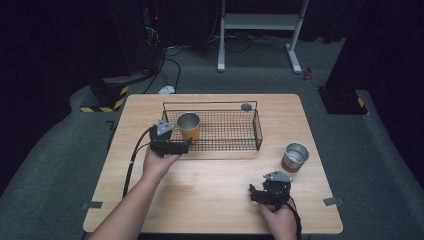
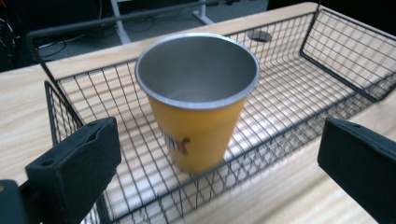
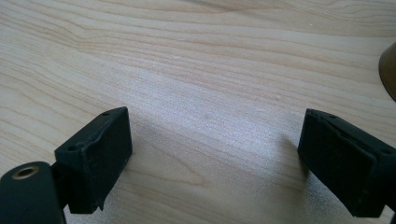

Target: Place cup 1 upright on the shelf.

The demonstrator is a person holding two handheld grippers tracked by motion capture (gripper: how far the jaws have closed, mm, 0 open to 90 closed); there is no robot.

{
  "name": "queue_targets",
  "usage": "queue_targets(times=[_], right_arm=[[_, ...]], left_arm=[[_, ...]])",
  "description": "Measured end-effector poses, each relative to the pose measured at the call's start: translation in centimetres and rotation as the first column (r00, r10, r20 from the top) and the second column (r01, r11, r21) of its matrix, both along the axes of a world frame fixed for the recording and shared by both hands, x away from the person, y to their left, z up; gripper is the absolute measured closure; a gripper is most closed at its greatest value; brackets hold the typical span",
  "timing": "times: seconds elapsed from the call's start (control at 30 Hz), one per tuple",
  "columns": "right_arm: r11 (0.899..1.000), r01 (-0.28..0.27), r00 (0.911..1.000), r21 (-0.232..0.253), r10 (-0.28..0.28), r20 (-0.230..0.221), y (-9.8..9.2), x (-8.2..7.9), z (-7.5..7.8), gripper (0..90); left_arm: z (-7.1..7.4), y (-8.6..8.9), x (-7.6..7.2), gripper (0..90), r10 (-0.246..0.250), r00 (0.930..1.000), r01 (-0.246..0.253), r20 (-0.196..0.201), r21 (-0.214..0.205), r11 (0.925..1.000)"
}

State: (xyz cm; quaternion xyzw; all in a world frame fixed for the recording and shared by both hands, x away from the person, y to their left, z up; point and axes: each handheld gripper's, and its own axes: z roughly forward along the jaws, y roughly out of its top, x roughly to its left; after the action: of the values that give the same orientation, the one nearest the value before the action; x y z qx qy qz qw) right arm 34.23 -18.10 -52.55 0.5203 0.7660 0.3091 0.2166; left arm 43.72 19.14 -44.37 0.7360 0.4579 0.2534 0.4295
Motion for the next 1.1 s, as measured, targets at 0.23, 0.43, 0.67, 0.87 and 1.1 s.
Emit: queue_targets(times=[0.23,0.43,0.67,0.87,1.1], right_arm=[[1.0,0.0,1.0,0.0,0.0,0.001,0.0,0.0,0.0,9.8],[1.0,-0.002,1.0,-0.002,0.002,0.002,0.0,0.0,0.0,9.8],[1.0,-0.001,1.0,-0.001,0.001,0.001,0.0,0.0,0.0,9.8],[1.0,0.0,1.0,0.0,0.0,0.0,0.0,0.0,0.0,9.8],[1.0,0.0,1.0,0.0,0.0,0.0,0.0,0.0,0.0,9.9]], left_arm=[[-0.7,2.2,-2.2,0.1,-0.007,0.9999,0.007,-0.014,-0.011,0.9999],[-1.5,4.5,-4.2,0.3,0.0,0.9996,0.0,-0.027,-0.015,0.9999],[-3.2,7.1,-6.0,0.4,0.01,0.9983,-0.01,-0.057,-0.007,0.9999],[-4.9,8.8,-7.2,0.5,0.014,0.9953,-0.013,-0.096,0.016,0.9998],[-6.8,9.6,-8.3,0.9,-0.001,0.9899,0.012,-0.142,0.072,0.9973]])
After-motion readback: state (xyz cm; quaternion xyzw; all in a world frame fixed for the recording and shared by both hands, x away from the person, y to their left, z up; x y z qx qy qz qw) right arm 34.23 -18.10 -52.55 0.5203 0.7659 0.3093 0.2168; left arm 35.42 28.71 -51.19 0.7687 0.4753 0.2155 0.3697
